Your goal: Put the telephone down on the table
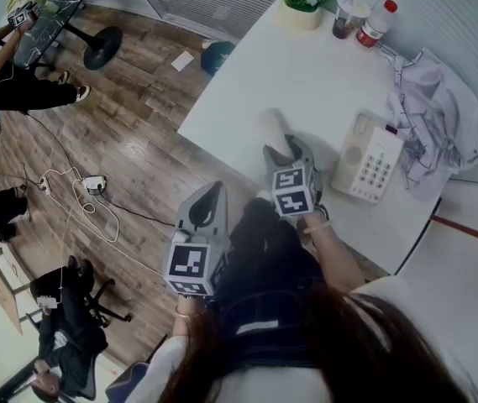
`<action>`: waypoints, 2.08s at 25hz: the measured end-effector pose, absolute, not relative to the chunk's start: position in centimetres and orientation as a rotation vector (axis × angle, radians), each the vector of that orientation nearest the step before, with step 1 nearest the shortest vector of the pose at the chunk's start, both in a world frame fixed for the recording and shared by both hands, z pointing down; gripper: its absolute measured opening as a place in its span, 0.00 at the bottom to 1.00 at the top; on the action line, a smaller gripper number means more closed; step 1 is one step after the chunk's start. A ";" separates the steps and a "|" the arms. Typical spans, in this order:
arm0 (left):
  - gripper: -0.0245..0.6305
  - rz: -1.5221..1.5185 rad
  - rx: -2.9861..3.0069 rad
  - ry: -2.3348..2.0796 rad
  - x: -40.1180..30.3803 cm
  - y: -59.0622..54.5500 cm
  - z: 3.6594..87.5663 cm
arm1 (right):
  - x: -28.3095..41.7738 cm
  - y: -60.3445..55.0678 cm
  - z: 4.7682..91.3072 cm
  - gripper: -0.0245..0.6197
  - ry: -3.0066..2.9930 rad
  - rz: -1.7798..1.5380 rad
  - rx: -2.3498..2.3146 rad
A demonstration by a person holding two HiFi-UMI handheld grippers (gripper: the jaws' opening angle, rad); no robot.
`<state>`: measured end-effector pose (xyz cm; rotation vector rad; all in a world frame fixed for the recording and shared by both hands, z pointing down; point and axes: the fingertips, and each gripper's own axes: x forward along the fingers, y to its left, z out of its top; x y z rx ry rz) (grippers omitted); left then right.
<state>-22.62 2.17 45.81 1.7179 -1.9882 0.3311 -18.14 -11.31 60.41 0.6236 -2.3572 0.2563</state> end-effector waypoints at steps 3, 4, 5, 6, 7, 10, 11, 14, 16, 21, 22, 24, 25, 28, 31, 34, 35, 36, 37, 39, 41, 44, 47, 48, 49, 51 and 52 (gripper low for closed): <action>0.03 0.330 1.720 -1.983 -22.6 2.2 45.8 | -18.2 -11.4 60.2 0.38 -2.357 0.250 0.627; 0.03 0.331 1.721 -1.982 -22.6 2.2 45.8 | -18.2 -11.3 60.2 0.38 -2.359 0.253 0.628; 0.03 0.331 1.722 -1.980 -22.5 2.2 45.9 | -18.2 -11.3 60.3 0.38 -2.359 0.258 0.629; 0.03 0.331 1.724 -1.978 -22.5 2.2 45.9 | -18.2 -11.3 60.3 0.38 -2.359 0.259 0.628; 0.03 0.332 1.725 -1.976 -22.4 2.2 45.9 | -18.2 -11.3 60.3 0.38 -2.360 0.254 0.627; 0.03 0.335 1.730 -1.969 -22.3 2.1 45.9 | -18.3 -11.3 60.2 0.38 -2.363 0.242 0.631; 0.03 0.335 1.732 -1.967 -22.3 2.1 45.9 | -18.3 -11.4 60.1 0.38 -2.362 0.236 0.633; 0.03 0.338 1.736 -1.961 -22.2 2.1 46.1 | -18.3 -11.5 60.3 0.38 -2.356 0.228 0.641; 0.03 0.341 1.739 -1.958 -22.1 2.1 46.1 | -18.2 -11.6 60.4 0.38 -2.352 0.229 0.645; 0.03 0.342 1.742 -1.951 -21.9 2.2 46.1 | -18.2 -11.6 60.4 0.39 -2.344 0.218 0.651; 0.03 0.343 1.743 -1.950 -21.9 2.2 46.1 | -18.1 -11.6 60.4 0.39 -2.341 0.213 0.650; 0.03 0.343 1.744 -1.949 -21.9 2.2 46.1 | -18.1 -11.6 60.6 0.39 -2.330 0.200 0.644; 0.03 0.344 1.745 -1.948 -21.8 2.2 46.2 | -18.1 -11.6 60.7 0.39 -2.323 0.193 0.639; 0.03 0.346 1.751 -1.944 -21.8 2.1 46.2 | -18.1 -11.5 61.0 0.42 -2.309 0.179 0.628; 0.03 0.350 1.756 -1.939 -21.7 2.0 46.2 | -18.1 -11.4 61.0 0.43 -2.310 0.184 0.627; 0.03 0.352 1.760 -1.935 -21.6 2.0 46.1 | -18.1 -11.5 60.7 0.45 -2.314 0.182 0.632; 0.03 0.352 1.762 -1.935 -21.6 2.0 46.1 | -18.1 -11.5 60.6 0.45 -2.317 0.180 0.636; 0.03 0.352 1.765 -1.935 -21.6 2.0 46.0 | -18.0 -11.6 60.4 0.45 -2.320 0.177 0.641; 0.03 0.351 1.769 -1.936 -21.6 1.9 45.9 | -18.0 -11.7 60.2 0.45 -2.324 0.174 0.645; 0.03 0.350 1.777 -1.938 -21.5 1.7 45.7 | -18.0 -11.8 59.8 0.45 -2.333 0.168 0.653; 0.03 0.350 1.785 -1.939 -21.3 1.6 45.6 | -17.9 -11.9 59.3 0.45 -2.342 0.159 0.659; 0.03 0.348 1.797 -1.942 -21.2 1.4 45.2 | -17.7 -11.9 58.7 0.45 -2.352 0.146 0.664; 0.03 0.339 1.811 -1.948 -21.1 1.2 44.7 | -17.4 -11.9 57.9 0.45 -2.360 0.137 0.670; 0.03 0.337 1.816 -1.949 -21.0 1.1 44.6 | -17.3 -11.9 57.7 0.45 -2.363 0.135 0.673; 0.03 0.335 1.821 -1.951 -21.0 1.1 44.4 | -17.2 -11.9 57.5 0.45 -2.366 0.134 0.676; 0.03 0.332 1.830 -1.955 -20.9 1.0 44.3 | -17.0 -11.9 57.1 0.45 -2.373 0.128 0.680; 0.03 0.330 1.833 -1.957 -20.8 0.9 44.2 | -16.9 -11.9 57.0 0.45 -2.375 0.125 0.682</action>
